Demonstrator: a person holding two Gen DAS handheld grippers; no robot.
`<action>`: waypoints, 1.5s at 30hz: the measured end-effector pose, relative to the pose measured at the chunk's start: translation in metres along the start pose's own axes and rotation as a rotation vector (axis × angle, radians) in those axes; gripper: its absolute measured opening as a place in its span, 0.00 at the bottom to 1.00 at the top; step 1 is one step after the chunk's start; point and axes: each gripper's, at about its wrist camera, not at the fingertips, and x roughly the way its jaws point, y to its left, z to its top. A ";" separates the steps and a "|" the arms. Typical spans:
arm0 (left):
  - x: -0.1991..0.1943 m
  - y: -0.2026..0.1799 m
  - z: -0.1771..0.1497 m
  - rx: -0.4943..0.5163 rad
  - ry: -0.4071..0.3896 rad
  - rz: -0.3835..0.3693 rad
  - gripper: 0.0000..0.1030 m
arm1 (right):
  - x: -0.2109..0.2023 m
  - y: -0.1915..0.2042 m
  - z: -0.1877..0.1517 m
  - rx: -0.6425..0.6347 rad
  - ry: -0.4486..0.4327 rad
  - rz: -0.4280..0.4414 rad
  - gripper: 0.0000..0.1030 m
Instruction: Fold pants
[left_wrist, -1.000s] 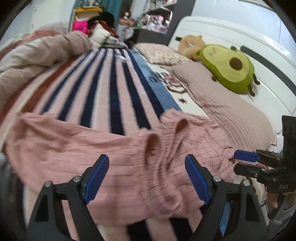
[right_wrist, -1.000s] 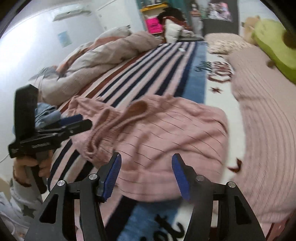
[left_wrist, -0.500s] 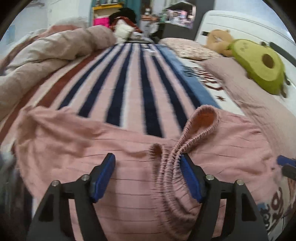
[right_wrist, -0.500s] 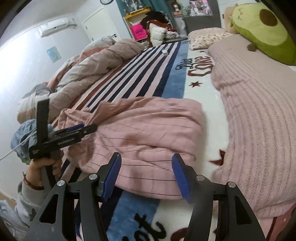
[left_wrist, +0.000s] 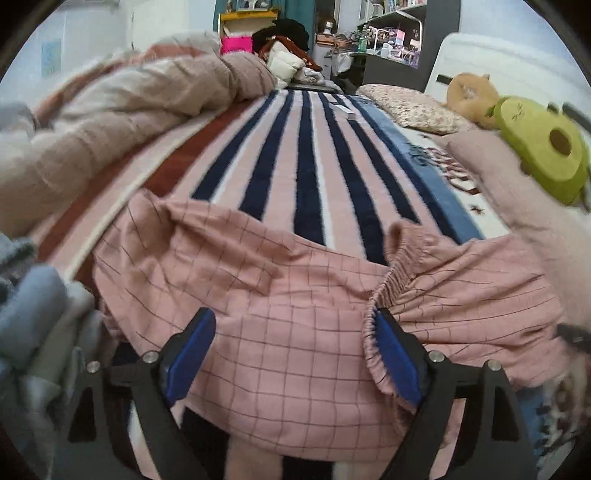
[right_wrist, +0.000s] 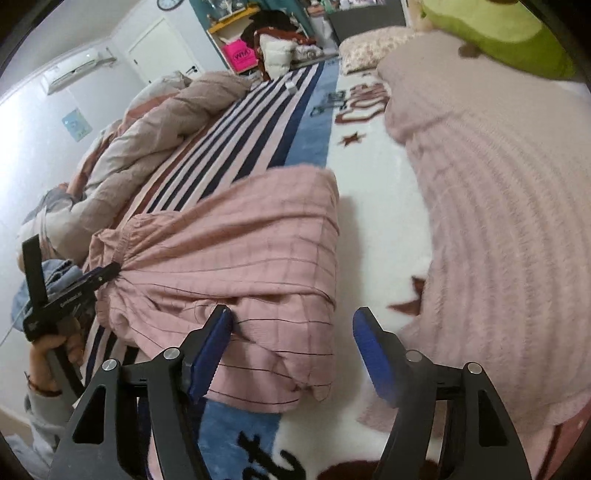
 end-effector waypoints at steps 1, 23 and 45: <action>-0.001 0.003 -0.001 -0.014 0.011 -0.045 0.81 | 0.005 -0.001 0.001 0.008 0.009 0.000 0.65; -0.047 0.034 -0.040 -0.113 0.052 -0.111 0.81 | -0.077 -0.008 -0.006 0.002 -0.130 -0.205 0.11; 0.050 0.063 0.011 -0.287 0.017 -0.066 0.78 | -0.094 0.009 0.002 -0.060 -0.209 -0.194 0.47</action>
